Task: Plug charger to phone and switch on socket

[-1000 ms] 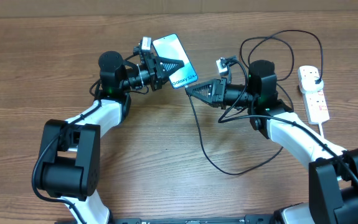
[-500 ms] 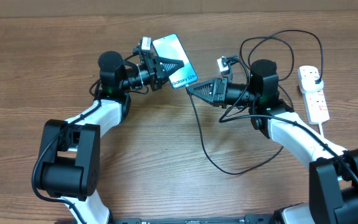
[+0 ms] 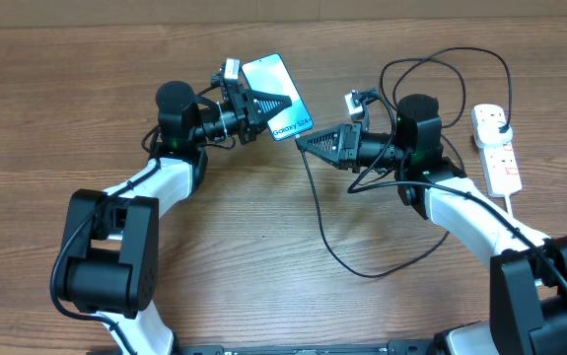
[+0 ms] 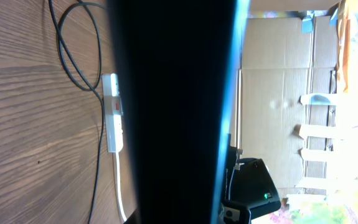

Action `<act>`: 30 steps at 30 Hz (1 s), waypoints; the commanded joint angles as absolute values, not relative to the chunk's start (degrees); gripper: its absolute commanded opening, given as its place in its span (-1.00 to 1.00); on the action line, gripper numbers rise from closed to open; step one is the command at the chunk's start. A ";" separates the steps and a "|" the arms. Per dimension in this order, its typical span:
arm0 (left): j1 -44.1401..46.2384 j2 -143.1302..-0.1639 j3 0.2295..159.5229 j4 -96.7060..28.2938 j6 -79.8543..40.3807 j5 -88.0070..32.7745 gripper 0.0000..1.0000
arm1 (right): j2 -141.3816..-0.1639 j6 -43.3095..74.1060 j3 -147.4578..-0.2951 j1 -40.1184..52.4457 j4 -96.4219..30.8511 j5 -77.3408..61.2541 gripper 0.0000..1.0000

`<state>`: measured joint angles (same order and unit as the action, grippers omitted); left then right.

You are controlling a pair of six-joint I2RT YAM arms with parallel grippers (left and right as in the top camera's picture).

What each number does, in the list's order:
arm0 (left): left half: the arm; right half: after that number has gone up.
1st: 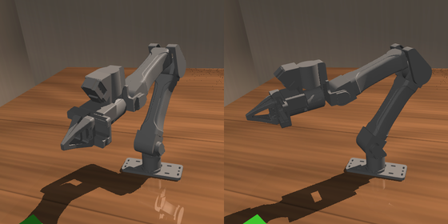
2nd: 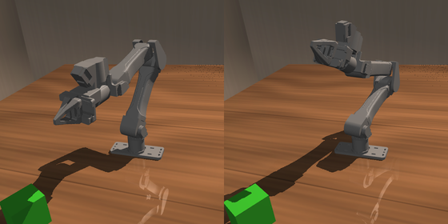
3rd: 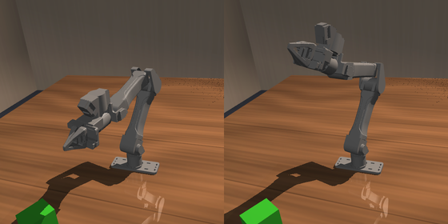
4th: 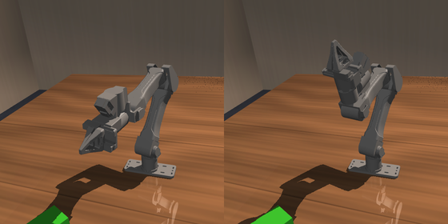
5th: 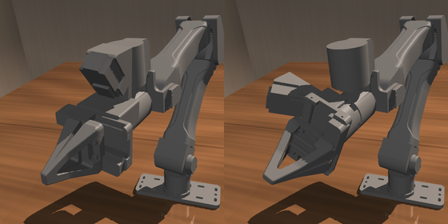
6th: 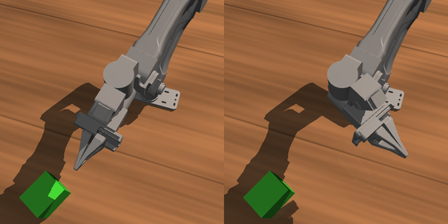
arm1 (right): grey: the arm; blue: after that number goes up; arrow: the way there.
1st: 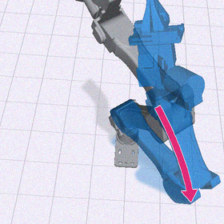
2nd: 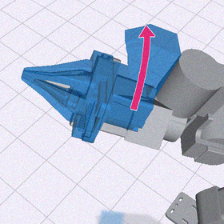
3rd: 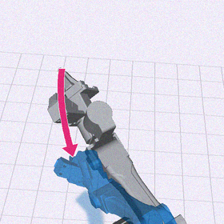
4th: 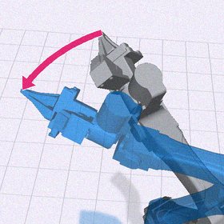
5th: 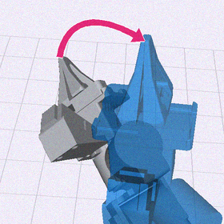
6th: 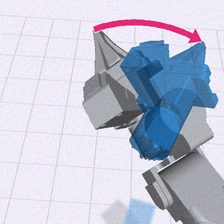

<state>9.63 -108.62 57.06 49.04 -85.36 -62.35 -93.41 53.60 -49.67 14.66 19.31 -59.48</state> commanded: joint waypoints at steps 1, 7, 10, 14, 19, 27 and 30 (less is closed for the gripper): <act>9.41 -107.15 58.17 49.80 -84.42 -63.70 -0.91 | -93.62 53.60 -49.78 14.39 19.68 -58.98 -0.92; 9.45 -107.15 58.17 49.80 -84.42 -63.72 -0.91 | -93.62 53.58 -49.76 14.39 19.90 -58.98 -0.92; 9.63 -107.15 58.17 49.80 -84.42 -63.72 -0.91 | -93.62 53.60 -49.76 14.39 19.90 -58.94 -0.92; 9.85 -107.15 58.17 49.80 -84.40 -63.72 -0.91 | -93.62 53.60 -49.76 14.39 19.90 -59.00 -0.92; 9.85 -107.15 58.17 49.80 -84.42 -63.75 -0.91 | -93.62 53.60 -49.78 14.39 19.90 -59.00 -0.92; 9.85 -107.15 58.17 49.78 -84.16 -63.77 -0.91 | -93.62 53.63 -49.76 14.39 20.16 -60.12 -0.92; 9.85 -107.15 58.17 49.78 -83.99 -63.72 -0.91 | -93.62 53.65 -49.78 14.39 20.32 -60.16 -0.92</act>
<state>9.67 -108.62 57.06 49.04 -85.36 -62.35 -93.41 53.60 -49.67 14.66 19.75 -59.61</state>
